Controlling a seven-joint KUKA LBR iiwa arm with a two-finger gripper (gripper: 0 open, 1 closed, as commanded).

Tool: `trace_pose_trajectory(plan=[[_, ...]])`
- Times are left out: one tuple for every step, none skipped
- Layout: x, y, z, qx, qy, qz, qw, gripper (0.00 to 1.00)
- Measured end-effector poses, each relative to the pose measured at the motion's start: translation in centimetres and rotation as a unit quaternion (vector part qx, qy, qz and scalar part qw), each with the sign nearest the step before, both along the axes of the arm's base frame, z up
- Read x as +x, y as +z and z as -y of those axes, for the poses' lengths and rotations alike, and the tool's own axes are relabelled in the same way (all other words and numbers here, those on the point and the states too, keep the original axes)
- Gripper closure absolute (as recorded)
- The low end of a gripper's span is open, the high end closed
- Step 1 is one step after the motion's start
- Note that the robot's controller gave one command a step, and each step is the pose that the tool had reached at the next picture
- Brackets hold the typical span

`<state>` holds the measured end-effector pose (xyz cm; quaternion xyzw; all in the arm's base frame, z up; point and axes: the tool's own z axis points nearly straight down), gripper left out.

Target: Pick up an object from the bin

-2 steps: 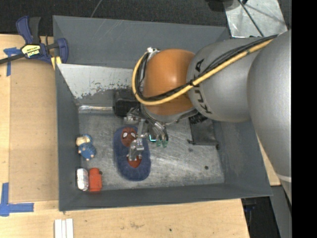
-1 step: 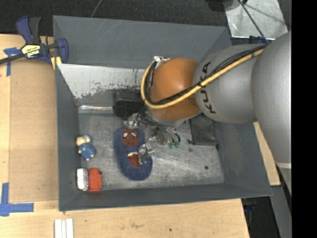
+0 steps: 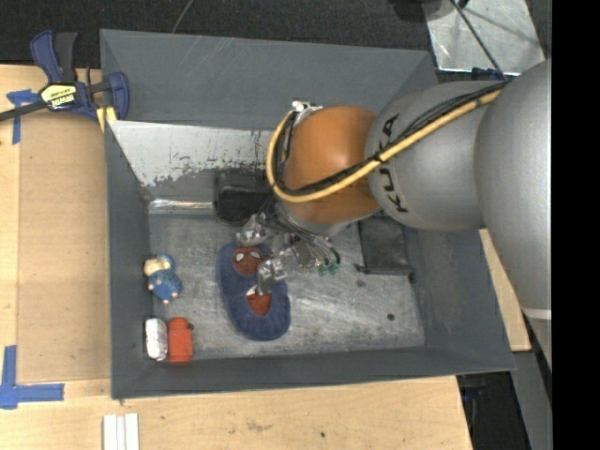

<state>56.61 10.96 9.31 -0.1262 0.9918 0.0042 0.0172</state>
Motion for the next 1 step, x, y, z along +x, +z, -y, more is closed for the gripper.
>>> trace_pose_trajectory(plan=[[1.09, 15.26, -0.32, -0.005, 0.005, -0.0104, 0.9999, 1.00]])
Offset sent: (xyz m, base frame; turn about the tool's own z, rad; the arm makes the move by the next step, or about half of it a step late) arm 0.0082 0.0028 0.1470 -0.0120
